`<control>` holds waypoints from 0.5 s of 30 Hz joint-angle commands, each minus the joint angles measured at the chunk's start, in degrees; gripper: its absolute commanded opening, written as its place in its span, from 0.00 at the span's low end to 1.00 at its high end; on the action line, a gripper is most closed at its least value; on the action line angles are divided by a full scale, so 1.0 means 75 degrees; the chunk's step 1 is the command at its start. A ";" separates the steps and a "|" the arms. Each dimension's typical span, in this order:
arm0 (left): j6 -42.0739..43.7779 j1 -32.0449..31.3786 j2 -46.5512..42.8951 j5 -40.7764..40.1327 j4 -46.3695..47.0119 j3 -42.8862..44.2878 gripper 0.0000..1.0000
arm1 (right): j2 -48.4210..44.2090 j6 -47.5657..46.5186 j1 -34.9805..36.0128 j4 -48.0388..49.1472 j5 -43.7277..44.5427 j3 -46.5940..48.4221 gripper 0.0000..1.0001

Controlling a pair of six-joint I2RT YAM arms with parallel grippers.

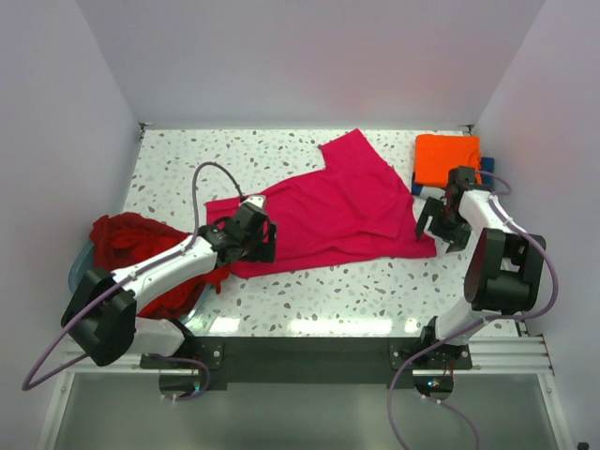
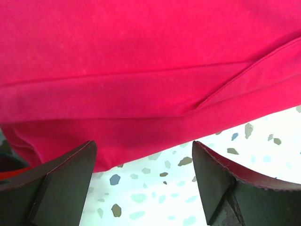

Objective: Fold and stack the t-shirts
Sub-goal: Fold the tshirt

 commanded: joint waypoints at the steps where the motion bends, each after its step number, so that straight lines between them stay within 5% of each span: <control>1: -0.0261 -0.0046 0.0184 0.0127 0.0961 -0.0443 0.87 | 0.0111 -0.0060 -0.0061 0.0514 -0.0072 0.0048 0.87; 9: -0.0379 -0.0069 0.0746 0.0174 0.1548 -0.1042 0.87 | 0.0639 -0.0107 -0.0202 0.0643 0.0045 0.0014 0.77; 15: -0.0379 -0.0081 0.0700 0.0080 0.1525 -0.1230 0.87 | 0.0803 -0.0130 -0.0436 0.0562 -0.0201 -0.0045 0.50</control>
